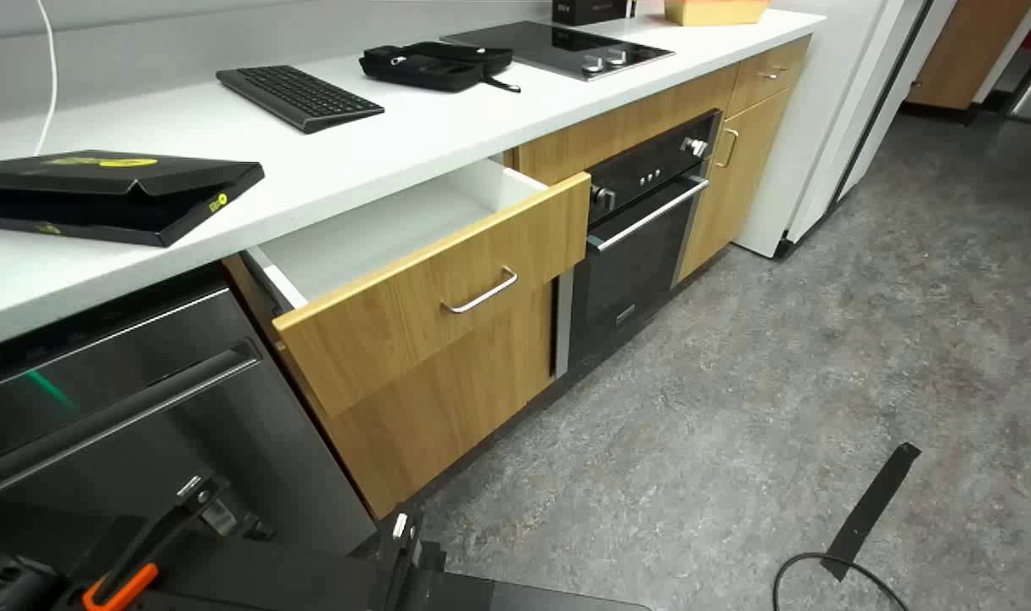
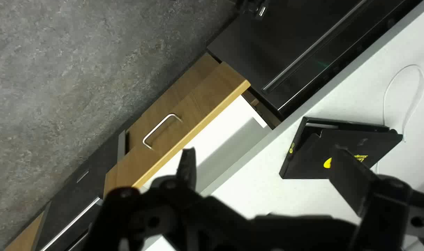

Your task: Close the drawer

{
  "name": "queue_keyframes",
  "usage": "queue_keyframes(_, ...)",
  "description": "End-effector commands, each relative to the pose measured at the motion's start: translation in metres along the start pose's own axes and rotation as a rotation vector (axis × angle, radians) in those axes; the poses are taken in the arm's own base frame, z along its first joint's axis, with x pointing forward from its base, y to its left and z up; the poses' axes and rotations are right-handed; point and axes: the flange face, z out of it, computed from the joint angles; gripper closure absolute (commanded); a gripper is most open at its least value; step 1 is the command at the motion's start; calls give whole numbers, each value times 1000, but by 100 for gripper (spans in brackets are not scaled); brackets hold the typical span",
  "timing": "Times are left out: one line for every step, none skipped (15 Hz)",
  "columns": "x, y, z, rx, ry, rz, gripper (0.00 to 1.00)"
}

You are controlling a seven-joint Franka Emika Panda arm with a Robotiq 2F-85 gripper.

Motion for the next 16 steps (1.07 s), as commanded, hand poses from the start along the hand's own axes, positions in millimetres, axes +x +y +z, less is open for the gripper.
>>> queue_keyframes(1,0,0,1,-2,1,0)
queue_keyframes(1,0,0,1,-2,0,0)
queue_keyframes(1,0,0,1,-2,0,0)
queue_keyframes(1,0,0,1,-2,0,0)
queue_keyframes(1,0,0,1,-2,0,0)
queue_keyframes(3,1,2,0,-2,5,0)
queue_keyframes(11,8,9,-17,10,24,0)
queue_keyframes(17,16,18,-24,7,41,0)
queue_keyframes(25,31,32,-53,17,70,0)
queue_keyframes(32,47,45,-72,26,99,0)
queue_keyframes(39,63,59,-88,39,131,0)
queue_keyframes(45,82,75,-99,48,167,0)
queue_keyframes(51,99,90,-115,64,196,0)
queue_keyframes(56,118,104,-133,65,240,0)
queue_keyframes(61,135,119,-146,64,276,0)
queue_keyframes(66,149,130,-148,58,304,0)
